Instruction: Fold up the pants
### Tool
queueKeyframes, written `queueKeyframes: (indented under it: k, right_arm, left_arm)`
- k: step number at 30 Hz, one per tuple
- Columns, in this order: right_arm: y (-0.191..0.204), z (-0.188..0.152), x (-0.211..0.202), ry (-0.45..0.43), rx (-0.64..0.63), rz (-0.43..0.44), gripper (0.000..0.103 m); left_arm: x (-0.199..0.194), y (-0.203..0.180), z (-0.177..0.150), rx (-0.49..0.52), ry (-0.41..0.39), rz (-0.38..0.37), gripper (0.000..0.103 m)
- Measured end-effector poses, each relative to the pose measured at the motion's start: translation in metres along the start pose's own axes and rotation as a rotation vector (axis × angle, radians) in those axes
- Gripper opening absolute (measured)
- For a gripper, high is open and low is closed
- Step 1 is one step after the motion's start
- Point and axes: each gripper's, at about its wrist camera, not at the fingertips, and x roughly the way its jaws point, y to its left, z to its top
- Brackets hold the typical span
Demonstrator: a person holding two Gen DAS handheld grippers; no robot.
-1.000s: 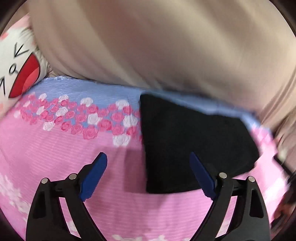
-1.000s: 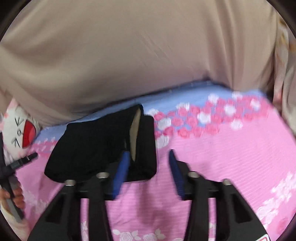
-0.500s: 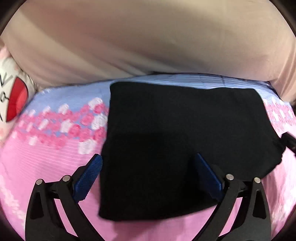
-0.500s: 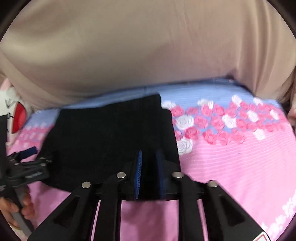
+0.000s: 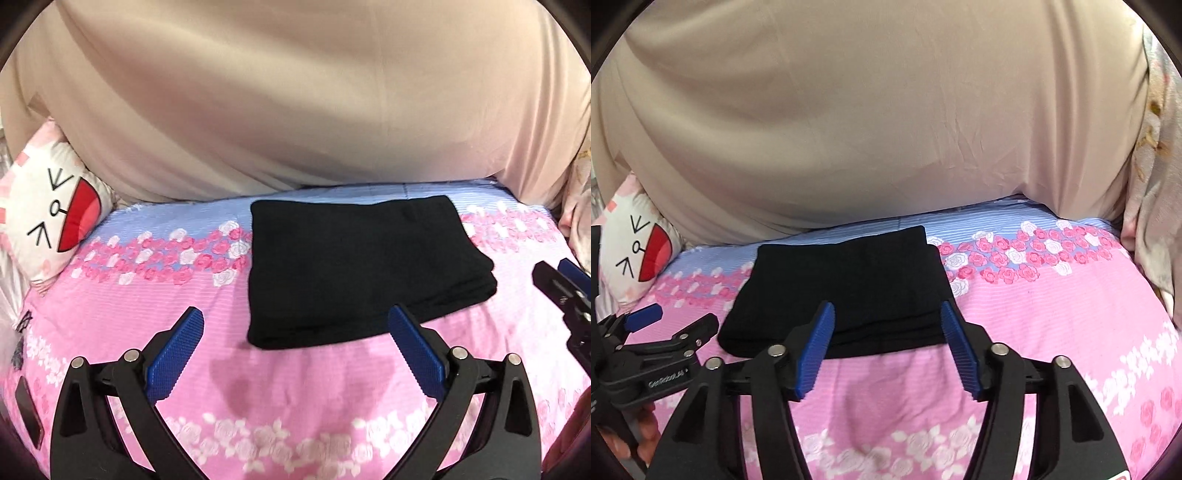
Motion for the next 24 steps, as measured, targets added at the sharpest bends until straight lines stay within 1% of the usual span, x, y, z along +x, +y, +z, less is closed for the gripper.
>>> queueKeyframes:
  k: [1, 3, 6, 12, 14, 15, 17, 21, 24]
  right_arm:
    - [0.001, -0.002, -0.005, -0.005, 0.002, -0.001, 0.062]
    - [0.003, -0.005, -0.012, -0.011, 0.009, -0.011, 0.071]
    - [0.003, -0.010, -0.021, -0.024, 0.018, -0.011, 0.072]
    - [0.005, -0.021, -0.028, -0.009, 0.032, -0.009, 0.074]
    - [0.008, -0.025, -0.028, 0.000, 0.032, -0.009, 0.074]
    - [0.008, -0.027, -0.026, 0.005, 0.031, -0.010, 0.074]
    - [0.010, -0.030, -0.025, 0.011, 0.031, -0.012, 0.074]
    - [0.013, -0.033, -0.021, 0.021, 0.023, -0.022, 0.074]
    - [0.014, -0.036, -0.018, 0.031, 0.017, -0.030, 0.074]
  left_arm:
    - [-0.008, 0.000, -0.002, 0.005, -0.014, 0.004, 0.098]
    - [-0.017, 0.002, -0.004, 0.011, -0.029, 0.017, 0.098]
    - [-0.031, 0.002, -0.012, 0.023, -0.052, 0.029, 0.098]
    - [-0.043, 0.001, -0.029, 0.032, -0.053, 0.056, 0.098]
    - [-0.045, 0.004, -0.033, 0.020, -0.058, 0.040, 0.098]
    - [-0.045, 0.005, -0.034, 0.016, -0.050, 0.016, 0.098]
    - [-0.045, 0.007, -0.035, 0.008, -0.047, -0.007, 0.098]
    - [-0.044, 0.010, -0.035, -0.017, -0.058, 0.022, 0.098]
    - [-0.041, 0.011, -0.037, -0.022, -0.046, 0.001, 0.098]
